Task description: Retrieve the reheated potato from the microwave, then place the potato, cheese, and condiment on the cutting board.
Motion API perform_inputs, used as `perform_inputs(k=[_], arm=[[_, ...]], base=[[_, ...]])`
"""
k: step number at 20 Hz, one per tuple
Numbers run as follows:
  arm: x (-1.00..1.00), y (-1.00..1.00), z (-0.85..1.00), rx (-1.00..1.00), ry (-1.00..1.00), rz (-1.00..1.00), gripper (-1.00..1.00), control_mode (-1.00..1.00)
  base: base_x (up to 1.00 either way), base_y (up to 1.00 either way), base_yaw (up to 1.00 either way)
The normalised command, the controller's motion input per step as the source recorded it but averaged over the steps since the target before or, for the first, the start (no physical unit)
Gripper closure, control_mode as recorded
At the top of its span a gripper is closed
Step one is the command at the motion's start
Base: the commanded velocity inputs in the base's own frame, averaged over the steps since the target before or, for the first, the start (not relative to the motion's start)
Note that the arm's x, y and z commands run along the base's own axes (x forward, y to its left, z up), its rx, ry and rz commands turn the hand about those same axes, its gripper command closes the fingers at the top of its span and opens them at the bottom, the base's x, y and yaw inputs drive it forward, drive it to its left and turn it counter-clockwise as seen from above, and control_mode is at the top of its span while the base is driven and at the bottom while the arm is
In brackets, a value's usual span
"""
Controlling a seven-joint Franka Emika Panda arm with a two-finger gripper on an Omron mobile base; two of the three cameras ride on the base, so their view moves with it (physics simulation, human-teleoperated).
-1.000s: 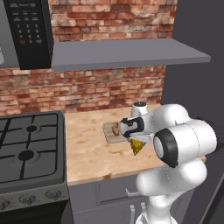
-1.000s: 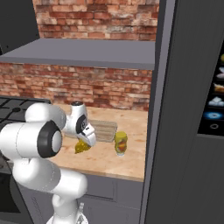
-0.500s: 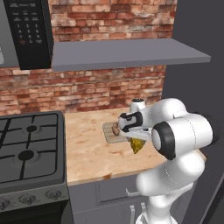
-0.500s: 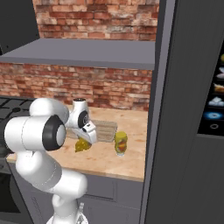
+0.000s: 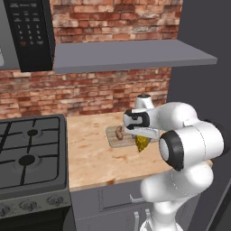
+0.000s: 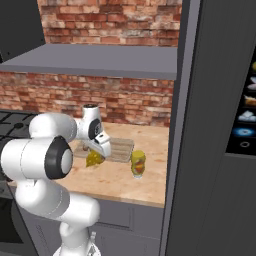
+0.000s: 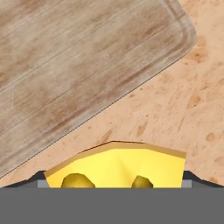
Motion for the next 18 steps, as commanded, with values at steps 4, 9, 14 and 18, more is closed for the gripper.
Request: perform_inputs(k=[4,9,14,18], arm=[[0.45,-0.07,0.11,0.0,0.0,0.0,1.0,-1.0],[0.55,-0.07,0.02,0.01,0.0,0.03,1.0,-1.0],[0.54,0.01,0.0,0.0,0.0,0.07,1.0,-1.0],[0.44,0.08,0.0,0.0,0.0,0.07,1.0,-1.0]], base=[[0.0,0.0,0.0],[0.0,0.0,0.0],[0.0,0.0,0.0],[0.0,0.0,0.0]])
